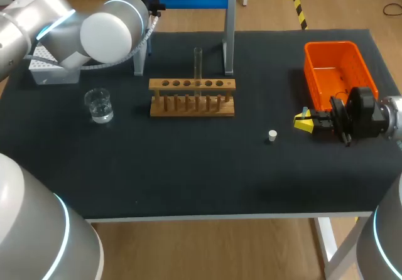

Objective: Invert the test tube, pick up the pipette, mount the tip to pipette, aspirate from beaker and dispense into the tube, eject the tip, return the pipette, and cap with the stopper.

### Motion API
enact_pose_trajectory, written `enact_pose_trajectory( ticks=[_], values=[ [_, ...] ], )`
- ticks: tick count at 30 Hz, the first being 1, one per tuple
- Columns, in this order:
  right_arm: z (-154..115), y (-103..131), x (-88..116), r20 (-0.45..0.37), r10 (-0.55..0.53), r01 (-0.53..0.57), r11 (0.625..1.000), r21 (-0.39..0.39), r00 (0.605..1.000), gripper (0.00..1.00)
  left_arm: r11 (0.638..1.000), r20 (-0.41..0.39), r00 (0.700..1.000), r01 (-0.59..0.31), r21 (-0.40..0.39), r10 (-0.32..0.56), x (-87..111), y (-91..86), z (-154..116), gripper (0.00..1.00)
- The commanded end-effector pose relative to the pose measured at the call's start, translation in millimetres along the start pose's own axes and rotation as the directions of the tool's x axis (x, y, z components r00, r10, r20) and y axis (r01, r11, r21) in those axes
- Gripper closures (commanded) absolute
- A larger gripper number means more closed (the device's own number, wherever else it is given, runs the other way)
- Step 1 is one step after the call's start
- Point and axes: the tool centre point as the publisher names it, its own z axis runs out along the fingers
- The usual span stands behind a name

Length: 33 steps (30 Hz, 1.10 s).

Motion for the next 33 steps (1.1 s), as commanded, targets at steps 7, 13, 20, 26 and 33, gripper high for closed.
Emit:
enact_pose_trajectory(
  ticks=[7, 13, 20, 26, 33],
  values=[
    [-1.0, -0.1, 0.3, -0.001, 0.000, 0.000, 1.000, 0.000, 1.000, 1.00, 1.000, 0.002, 1.000, 0.005, -0.004, -0.005, 2.1, 1.1, 7.0, 0.51],
    [-1.0, -0.1, 0.3, -0.001, 0.000, 0.000, 1.000, 0.000, 1.000, 1.00, 1.000, 0.004, 1.000, 0.007, -0.006, -0.007, 1.5, 2.3, 7.9, 0.51],
    [-1.0, -0.1, 0.3, -0.001, 0.000, 0.000, 1.000, 0.000, 1.000, 1.00, 1.000, 0.007, 1.000, 0.011, -0.004, -0.011, 0.5, 2.9, 8.1, 0.54],
    [-1.0, -0.1, 0.3, -0.001, 0.000, 0.000, 1.000, 0.000, 1.000, 1.00, 1.000, 0.009, 1.000, 0.012, -0.002, -0.012, -0.2, 2.6, 7.9, 1.00],
    [-1.0, -0.1, 0.3, -0.001, 0.000, 0.000, 1.000, 0.000, 1.000, 1.00, 1.000, 0.016, 1.000, 0.011, 0.004, -0.011, -2.0, -3.5, 2.6, 1.00]
  ],
)
